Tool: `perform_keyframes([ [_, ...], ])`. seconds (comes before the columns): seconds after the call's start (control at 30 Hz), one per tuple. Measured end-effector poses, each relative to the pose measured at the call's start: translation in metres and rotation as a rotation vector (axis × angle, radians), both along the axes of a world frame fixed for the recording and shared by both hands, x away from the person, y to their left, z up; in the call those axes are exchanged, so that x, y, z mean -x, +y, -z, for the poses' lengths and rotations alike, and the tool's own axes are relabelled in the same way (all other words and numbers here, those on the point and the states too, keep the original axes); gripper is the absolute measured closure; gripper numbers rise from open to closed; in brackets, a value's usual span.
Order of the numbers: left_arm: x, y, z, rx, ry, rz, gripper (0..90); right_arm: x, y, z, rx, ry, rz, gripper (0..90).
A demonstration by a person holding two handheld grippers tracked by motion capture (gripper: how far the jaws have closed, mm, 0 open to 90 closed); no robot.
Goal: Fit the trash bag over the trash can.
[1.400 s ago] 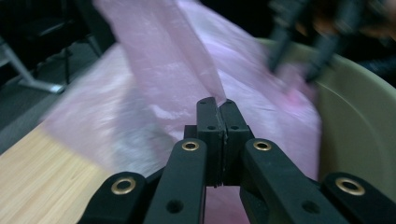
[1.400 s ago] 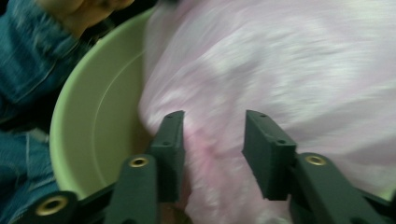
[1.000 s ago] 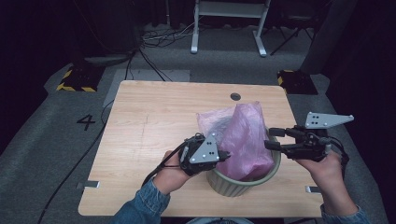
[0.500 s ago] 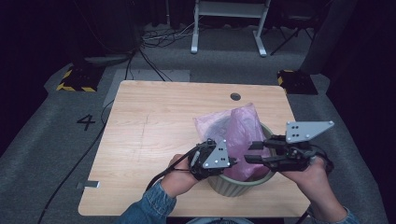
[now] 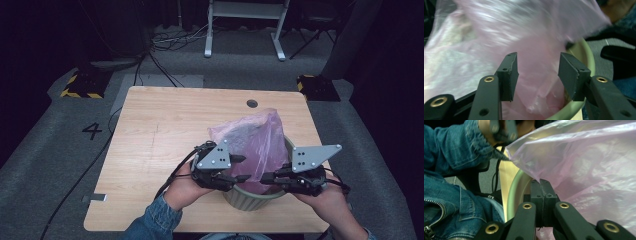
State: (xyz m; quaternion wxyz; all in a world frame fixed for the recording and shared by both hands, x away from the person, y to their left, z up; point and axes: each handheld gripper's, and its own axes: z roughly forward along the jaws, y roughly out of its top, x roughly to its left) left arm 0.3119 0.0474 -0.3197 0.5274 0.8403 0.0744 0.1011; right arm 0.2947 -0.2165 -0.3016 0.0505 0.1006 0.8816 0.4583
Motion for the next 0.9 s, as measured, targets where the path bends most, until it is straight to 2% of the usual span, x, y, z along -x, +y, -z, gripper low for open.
perform_keyframes([
  [0.17, -0.004, 0.006, -0.015, 0.067, 0.003, -0.009, 48.5, 0.000, 0.002, 0.005, 0.016, 0.015, -0.008, 90.0],
  [0.23, -0.006, 0.003, -0.021, 0.074, 0.007, -0.026, 47.7, 0.001, 0.003, 0.007, 0.022, 0.018, -0.008, 90.0],
  [0.33, -0.006, -0.005, -0.026, 0.083, 0.013, -0.008, 46.6, 0.001, 0.006, 0.007, 0.042, 0.004, -0.006, 90.0],
  [0.47, -0.008, -0.016, -0.028, 0.089, 0.027, -0.014, 44.7, -0.001, 0.010, 0.008, 0.052, 0.013, -0.008, 89.9],
  [0.63, -0.019, -0.023, -0.024, 0.097, 0.079, -0.010, 46.7, 0.000, 0.012, 0.009, 0.052, 0.014, -0.021, 89.7],
  [0.7, -0.021, -0.025, -0.022, 0.082, 0.093, -0.004, 51.6, 0.000, 0.012, 0.009, 0.053, 0.016, -0.024, 89.7],
  [0.83, -0.020, -0.027, -0.017, 0.058, 0.084, 0.002, 83.3, 0.000, 0.011, 0.010, 0.051, 0.022, -0.026, 88.8],
  [0.9, -0.019, -0.026, -0.015, 0.051, 0.085, 0.014, 89.8, 0.000, 0.010, 0.010, 0.049, 0.022, -0.026, 86.4],
])
